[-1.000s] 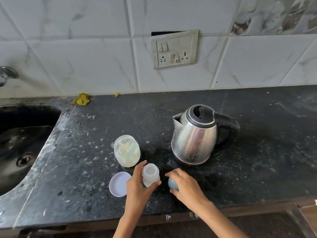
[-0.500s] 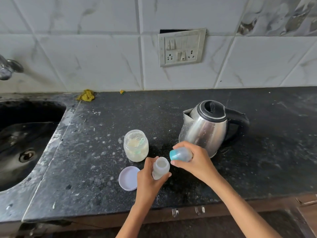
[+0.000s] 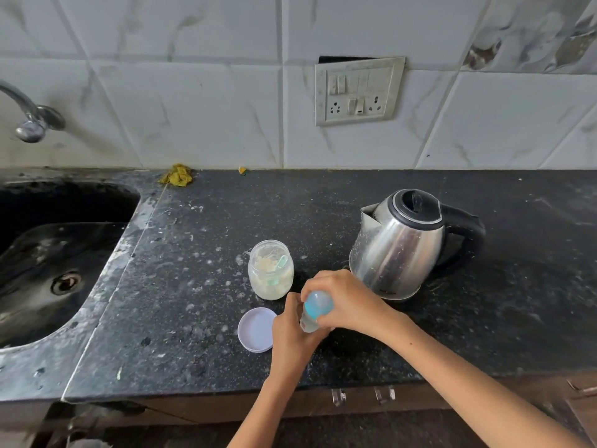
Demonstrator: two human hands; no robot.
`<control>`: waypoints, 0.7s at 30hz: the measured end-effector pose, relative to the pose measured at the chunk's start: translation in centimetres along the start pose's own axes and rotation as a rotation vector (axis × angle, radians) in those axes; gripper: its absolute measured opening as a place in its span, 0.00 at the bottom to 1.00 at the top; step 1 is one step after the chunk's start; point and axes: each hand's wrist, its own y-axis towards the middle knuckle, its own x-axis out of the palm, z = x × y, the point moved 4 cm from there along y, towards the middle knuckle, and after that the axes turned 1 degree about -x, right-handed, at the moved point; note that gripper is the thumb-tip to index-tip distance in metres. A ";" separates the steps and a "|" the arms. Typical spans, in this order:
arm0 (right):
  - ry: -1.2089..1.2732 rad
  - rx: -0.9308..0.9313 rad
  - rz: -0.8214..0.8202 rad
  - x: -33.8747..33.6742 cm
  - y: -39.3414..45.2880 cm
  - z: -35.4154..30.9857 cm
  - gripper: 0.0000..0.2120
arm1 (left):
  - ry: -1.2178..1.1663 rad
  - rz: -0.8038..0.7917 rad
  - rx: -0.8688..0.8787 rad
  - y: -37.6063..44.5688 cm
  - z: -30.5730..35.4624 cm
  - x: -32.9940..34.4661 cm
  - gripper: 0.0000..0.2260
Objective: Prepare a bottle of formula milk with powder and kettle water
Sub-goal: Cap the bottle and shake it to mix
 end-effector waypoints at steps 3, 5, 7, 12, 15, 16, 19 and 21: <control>-0.091 -0.015 -0.061 -0.1 0.5 -0.7 0.18 | -0.004 0.003 0.003 -0.2 0.0 0.1 0.24; -0.148 -0.034 -0.106 -0.3 0.8 -1.1 0.19 | 0.003 0.005 0.001 -0.2 0.0 0.2 0.25; -0.174 -0.067 -0.145 -0.4 1.0 -1.3 0.19 | 0.029 0.015 0.004 -0.2 0.0 0.1 0.24; -0.105 -0.138 -0.192 -1.0 0.4 -1.2 0.18 | 0.056 0.014 0.027 -0.2 0.1 0.1 0.23; -0.001 -0.143 -0.168 -1.2 0.4 -0.8 0.19 | 0.072 0.018 0.035 -0.1 0.1 0.1 0.23; 0.024 -0.138 -0.159 -1.2 0.4 -0.6 0.19 | 0.077 0.020 0.036 -0.1 0.1 0.0 0.23; 0.049 -0.130 -0.137 -1.2 0.4 -0.4 0.20 | 0.078 0.031 0.042 -0.1 0.1 0.0 0.23; 0.055 -0.148 -0.106 -1.5 0.2 -0.6 0.20 | 0.079 0.034 0.043 -0.1 0.1 0.0 0.23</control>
